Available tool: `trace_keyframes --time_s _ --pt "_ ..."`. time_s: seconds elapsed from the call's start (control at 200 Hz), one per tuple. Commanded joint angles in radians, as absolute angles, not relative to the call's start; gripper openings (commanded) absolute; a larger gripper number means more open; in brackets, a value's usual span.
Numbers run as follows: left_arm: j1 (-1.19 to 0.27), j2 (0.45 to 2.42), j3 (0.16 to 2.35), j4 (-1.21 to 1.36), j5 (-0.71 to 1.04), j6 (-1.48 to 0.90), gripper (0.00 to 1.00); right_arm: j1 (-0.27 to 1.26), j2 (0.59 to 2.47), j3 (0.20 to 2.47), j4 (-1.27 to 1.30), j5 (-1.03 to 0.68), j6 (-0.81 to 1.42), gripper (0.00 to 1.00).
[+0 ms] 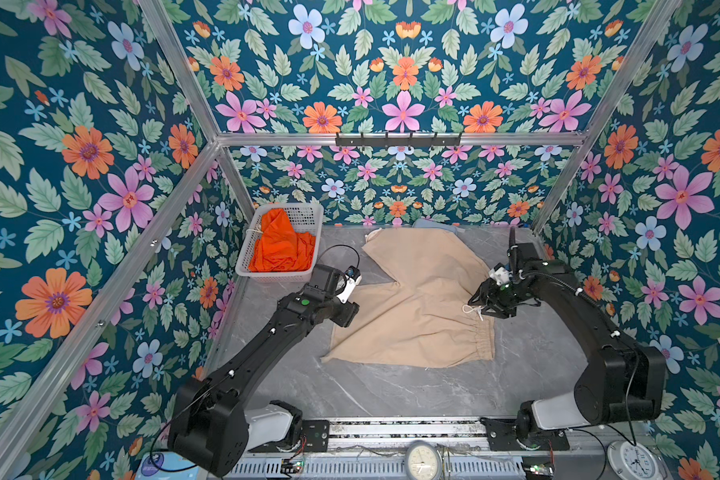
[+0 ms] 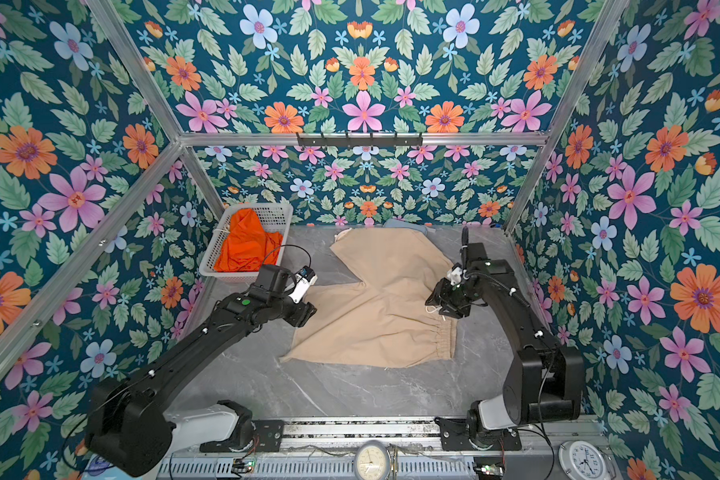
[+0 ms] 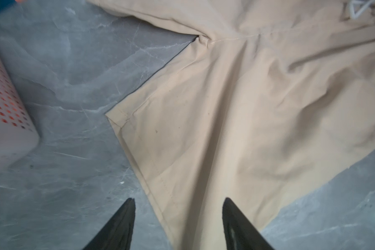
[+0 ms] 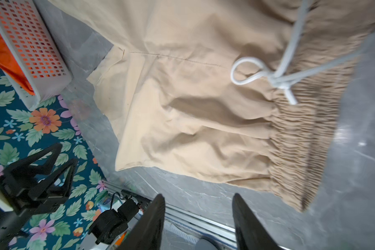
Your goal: Fold and stack the shorts
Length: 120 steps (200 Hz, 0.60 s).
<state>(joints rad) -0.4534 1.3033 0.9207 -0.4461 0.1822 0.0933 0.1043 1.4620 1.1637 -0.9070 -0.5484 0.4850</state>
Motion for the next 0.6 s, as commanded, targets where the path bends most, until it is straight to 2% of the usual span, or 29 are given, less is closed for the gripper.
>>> trace_keyframes --time_s 0.0,0.165,0.345,0.595 --pt "-0.454 1.383 0.902 -0.256 0.224 -0.183 0.63 0.165 1.486 1.106 -0.719 -0.624 0.604 0.5" --pt "-0.454 1.516 0.87 -0.116 0.255 -0.342 0.62 0.189 1.514 0.975 -0.624 -0.63 0.641 0.49" --pt "-0.454 1.624 0.859 -0.083 0.251 -0.437 0.62 0.185 1.532 0.86 -0.583 -0.625 0.637 0.49" --pt "-0.455 1.603 0.75 -0.005 0.277 -0.564 0.61 0.075 1.473 0.72 -0.605 -0.616 0.618 0.49"
